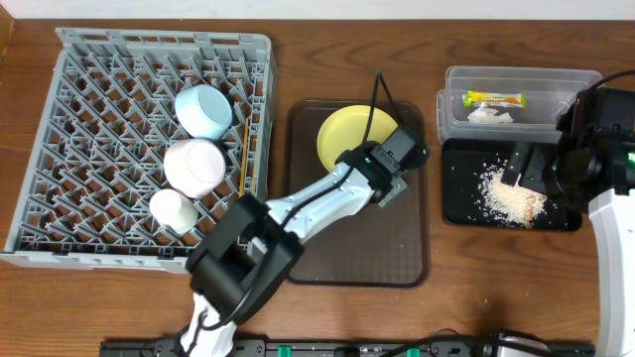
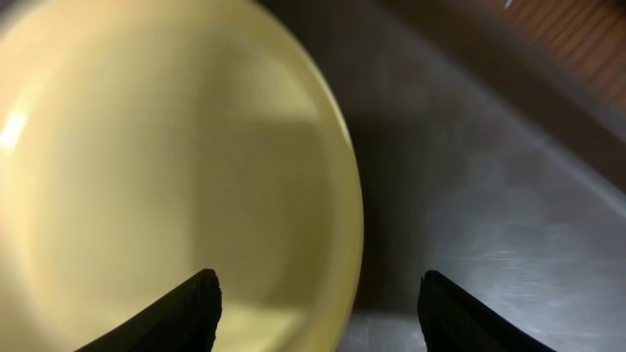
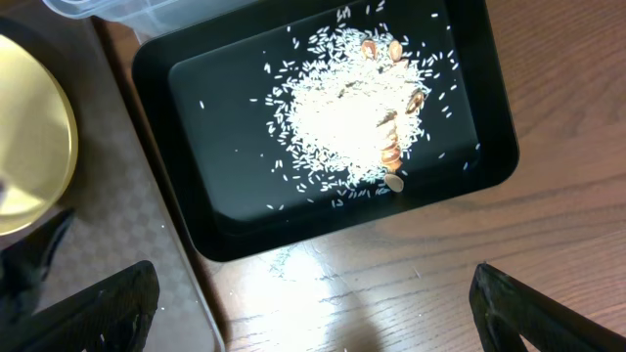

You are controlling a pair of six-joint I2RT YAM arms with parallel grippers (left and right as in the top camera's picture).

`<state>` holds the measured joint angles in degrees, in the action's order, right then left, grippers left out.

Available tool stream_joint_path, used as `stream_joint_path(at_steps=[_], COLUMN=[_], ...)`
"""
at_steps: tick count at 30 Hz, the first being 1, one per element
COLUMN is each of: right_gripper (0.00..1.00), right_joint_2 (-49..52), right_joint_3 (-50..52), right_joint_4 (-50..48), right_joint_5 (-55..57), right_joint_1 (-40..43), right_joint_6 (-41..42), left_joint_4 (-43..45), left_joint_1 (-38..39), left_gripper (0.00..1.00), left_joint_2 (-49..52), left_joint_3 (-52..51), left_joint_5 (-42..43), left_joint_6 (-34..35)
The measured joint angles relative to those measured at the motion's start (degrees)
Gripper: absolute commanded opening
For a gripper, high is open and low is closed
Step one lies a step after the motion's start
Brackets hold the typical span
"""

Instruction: Sort waste into correct bins and load items into the dishwasher

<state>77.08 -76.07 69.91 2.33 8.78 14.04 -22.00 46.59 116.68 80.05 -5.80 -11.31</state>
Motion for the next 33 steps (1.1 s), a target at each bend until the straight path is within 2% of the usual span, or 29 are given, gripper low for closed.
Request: stream_joint_path(at_steps=[2, 4, 6, 8, 12, 17, 33], right_gripper=[0.99, 0.99, 0.99, 0.99, 0.99, 0.99, 0.99], right_joint_2=[0.00, 0.00, 0.00, 0.00, 0.00, 0.00, 0.00], right_joint_3=[0.00, 0.00, 0.00, 0.00, 0.00, 0.00, 0.00], right_joint_4=[0.00, 0.00, 0.02, 0.02, 0.00, 0.02, 0.04], right_joint_5=[0.00, 0.00, 0.02, 0.02, 0.02, 0.00, 0.00], right_joint_1=[0.00, 0.00, 0.00, 0.00, 0.00, 0.00, 0.00], right_joint_6=[0.02, 0.00, 0.00, 0.00, 0.00, 0.00, 0.00], left_joint_4=[-0.04, 0.17, -0.31, -0.90, -1.55, -1.77, -3.58], left_joint_1=[-0.02, -0.02, -0.02, -0.02, -0.02, -0.02, -0.02], left_gripper=[0.60, 0.50, 0.33, 0.22, 0.10, 0.08, 0.08], left_joint_2=[1.73, 2.97, 3.02, 3.08, 3.23, 3.23, 2.60], left_joint_3=[0.00, 0.09, 0.15, 0.15, 0.15, 0.13, 0.11], left_joint_5=[-0.55, -1.03, -1.68, -2.47, -3.21, -4.11, -16.94], left_joint_6=[-0.33, -0.63, -0.83, -0.98, -0.90, -0.94, -1.01])
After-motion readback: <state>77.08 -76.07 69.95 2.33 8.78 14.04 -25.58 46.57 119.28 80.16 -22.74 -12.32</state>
